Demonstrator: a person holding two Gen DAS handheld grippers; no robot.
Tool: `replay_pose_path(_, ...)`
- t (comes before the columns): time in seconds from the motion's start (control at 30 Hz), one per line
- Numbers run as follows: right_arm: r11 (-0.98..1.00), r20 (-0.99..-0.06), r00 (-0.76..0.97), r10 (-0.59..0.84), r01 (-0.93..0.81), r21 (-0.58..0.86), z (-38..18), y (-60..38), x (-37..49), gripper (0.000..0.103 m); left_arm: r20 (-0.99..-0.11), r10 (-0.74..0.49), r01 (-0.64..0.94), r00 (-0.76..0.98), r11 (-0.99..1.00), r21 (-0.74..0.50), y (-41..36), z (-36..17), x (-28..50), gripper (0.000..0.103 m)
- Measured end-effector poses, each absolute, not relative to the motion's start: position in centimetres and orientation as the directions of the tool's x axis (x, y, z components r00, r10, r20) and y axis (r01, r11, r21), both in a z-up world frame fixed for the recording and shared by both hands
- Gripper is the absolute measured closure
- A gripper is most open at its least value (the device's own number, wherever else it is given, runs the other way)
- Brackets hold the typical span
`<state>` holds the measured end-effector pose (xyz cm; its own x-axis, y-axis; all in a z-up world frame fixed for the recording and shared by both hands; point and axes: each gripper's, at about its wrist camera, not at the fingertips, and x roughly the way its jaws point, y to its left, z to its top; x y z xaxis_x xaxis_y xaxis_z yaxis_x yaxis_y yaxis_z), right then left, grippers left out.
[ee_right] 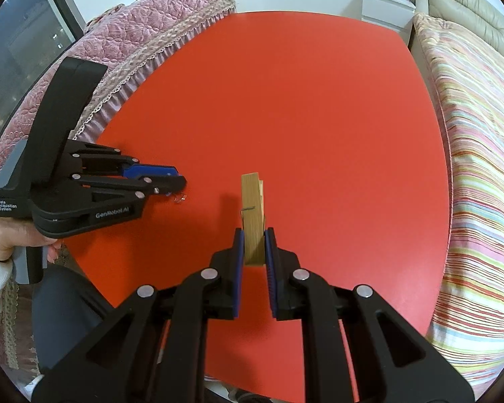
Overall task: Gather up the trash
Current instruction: 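Grasp the blue binder clip with the left tool while the right tool holds the clothespin, then carry the clothespin and blue clip over the bin and open both tools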
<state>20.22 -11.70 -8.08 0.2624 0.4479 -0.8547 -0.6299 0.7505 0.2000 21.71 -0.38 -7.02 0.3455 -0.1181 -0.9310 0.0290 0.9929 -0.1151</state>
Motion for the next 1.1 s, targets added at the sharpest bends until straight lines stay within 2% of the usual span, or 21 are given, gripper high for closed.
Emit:
replay_pose_path(0.47, 0.740, -0.822, 0.315, 0.474, -0.649, 0.177, -6.0, -11.6, 16.9, 0.092, -0.878, -0.130, 0.110, 0.460, 0.990, -0.089, -1.9, -2.7, 16.4, 0.092)
replay_pose_path(0.83, 0.722, -0.778, 0.385, 0.496, -0.681, 0.124, -3.3, -12.9, 10.4, 0.091, -0.808, -0.160, 0.169, 0.567, 0.983, -0.077, -3.9, 0.6, 8.2, 0.092)
replay_pose_path(1.1, 0.699, -0.756, 0.385, 0.529, -0.703, 0.131, -3.1, -14.2, 4.3, 0.091, -0.780, -0.200, 0.180, 0.593, 0.977, -0.114, -4.7, 0.4, 3.2, 0.092)
